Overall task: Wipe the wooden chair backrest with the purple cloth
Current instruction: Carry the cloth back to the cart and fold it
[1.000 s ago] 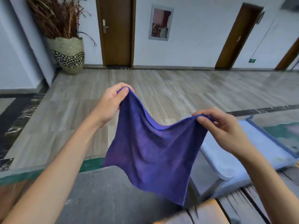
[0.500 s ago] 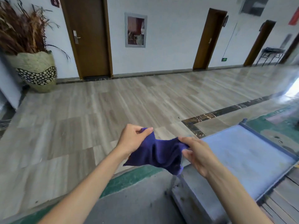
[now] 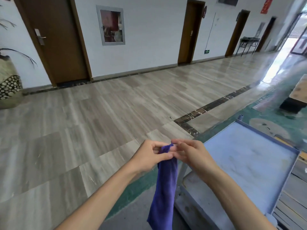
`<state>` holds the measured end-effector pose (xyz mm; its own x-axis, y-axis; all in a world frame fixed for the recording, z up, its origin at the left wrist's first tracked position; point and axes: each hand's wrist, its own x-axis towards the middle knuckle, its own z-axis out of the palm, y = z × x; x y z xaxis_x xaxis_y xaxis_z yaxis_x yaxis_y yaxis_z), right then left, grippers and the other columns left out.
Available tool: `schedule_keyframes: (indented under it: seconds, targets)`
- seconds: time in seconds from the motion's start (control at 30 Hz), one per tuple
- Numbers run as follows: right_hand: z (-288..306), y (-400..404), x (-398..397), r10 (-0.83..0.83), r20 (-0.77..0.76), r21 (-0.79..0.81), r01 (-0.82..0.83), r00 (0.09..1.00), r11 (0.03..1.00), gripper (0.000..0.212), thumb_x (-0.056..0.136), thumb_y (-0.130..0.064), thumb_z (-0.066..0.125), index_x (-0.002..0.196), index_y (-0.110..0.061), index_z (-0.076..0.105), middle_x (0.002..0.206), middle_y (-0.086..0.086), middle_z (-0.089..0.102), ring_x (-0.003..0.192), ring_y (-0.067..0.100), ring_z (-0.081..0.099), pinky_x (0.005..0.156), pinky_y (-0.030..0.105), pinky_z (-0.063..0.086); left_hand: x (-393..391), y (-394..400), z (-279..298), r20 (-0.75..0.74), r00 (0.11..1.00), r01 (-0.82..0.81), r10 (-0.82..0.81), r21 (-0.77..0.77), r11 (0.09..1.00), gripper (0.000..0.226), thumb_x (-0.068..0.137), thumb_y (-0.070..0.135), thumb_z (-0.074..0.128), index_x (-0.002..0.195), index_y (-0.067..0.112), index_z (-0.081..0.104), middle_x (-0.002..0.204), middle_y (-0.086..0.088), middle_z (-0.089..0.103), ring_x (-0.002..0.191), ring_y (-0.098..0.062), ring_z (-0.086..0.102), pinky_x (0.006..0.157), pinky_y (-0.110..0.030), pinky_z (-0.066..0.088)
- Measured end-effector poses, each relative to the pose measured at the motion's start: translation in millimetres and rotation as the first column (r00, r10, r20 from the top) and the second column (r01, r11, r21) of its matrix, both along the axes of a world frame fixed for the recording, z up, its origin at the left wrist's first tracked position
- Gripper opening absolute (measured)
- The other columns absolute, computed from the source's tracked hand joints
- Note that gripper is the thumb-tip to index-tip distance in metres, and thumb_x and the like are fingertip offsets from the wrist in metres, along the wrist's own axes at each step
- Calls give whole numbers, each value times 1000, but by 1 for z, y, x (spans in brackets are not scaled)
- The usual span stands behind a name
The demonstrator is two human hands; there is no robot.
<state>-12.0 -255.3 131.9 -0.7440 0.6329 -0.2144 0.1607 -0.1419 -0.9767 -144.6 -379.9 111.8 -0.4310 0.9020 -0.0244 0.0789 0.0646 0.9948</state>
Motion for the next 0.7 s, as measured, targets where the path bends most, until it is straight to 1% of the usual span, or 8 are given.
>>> schedule_keyframes:
  seconds: [0.1,0.17,0.23,0.3,0.37,0.43,0.53,0.7]
  targets:
    - [-3,37,-6,45,111,348,-81,993,934,35,100,0,45,107,-19,73,91,5,72,78,14,75,67,25,58,-25,33,7,-135,985,96,-105,-75,993,28,91,-8,66,119,-4,72,114,-17,76,107,-20,72,98,-27,56]
    - [-10,62,-9,70,253,572,-208,965,794,48,88,4,52,107,-36,71,105,-6,65,82,5,69,77,19,54,-36,53,11,-185,972,130,-142,-78,988,22,94,-10,60,113,-6,71,108,-14,76,99,-13,69,92,-20,53]
    - [-24,82,-15,194,350,573,-373,916,730,59,83,5,58,107,-49,63,111,-19,58,100,-7,60,82,11,49,-46,73,14,-201,961,176,-188,-73,982,23,95,-13,54,102,2,70,92,-5,71,85,-4,64,81,-13,49]
    - [-39,92,-23,282,388,492,-456,877,742,46,85,-1,65,109,-40,67,116,-16,60,113,-2,55,91,24,53,-58,92,17,-213,951,215,-223,-60,975,31,95,-16,48,91,10,65,82,2,64,72,3,58,71,-11,45]
    - [-53,100,-29,208,367,538,-389,907,748,22,90,-14,71,109,-26,70,114,-4,66,111,12,61,94,36,52,-69,107,18,-223,948,221,-228,-56,974,36,94,-14,44,84,14,64,76,4,61,65,2,53,66,-15,42]
    - [-55,110,-30,85,306,586,-258,948,768,9,90,-26,76,97,-24,72,95,-8,72,92,14,69,81,34,52,-80,123,22,-237,950,200,-205,-43,979,37,95,-11,44,81,17,64,73,4,59,65,-4,50,64,-22,41]
    - [-36,128,-20,-169,171,610,30,971,792,17,84,-29,84,84,-18,71,71,-2,70,66,27,66,61,36,53,-99,146,34,-232,958,176,-167,20,984,38,96,-10,45,82,18,66,75,-3,59,62,-6,51,61,-26,41]
    - [20,138,12,-415,-105,728,354,904,587,5,92,-26,75,90,-29,77,82,-16,74,73,7,62,71,18,46,-114,191,67,-280,939,260,-198,205,943,36,99,-6,52,93,24,71,91,4,73,82,-4,65,77,-21,51]
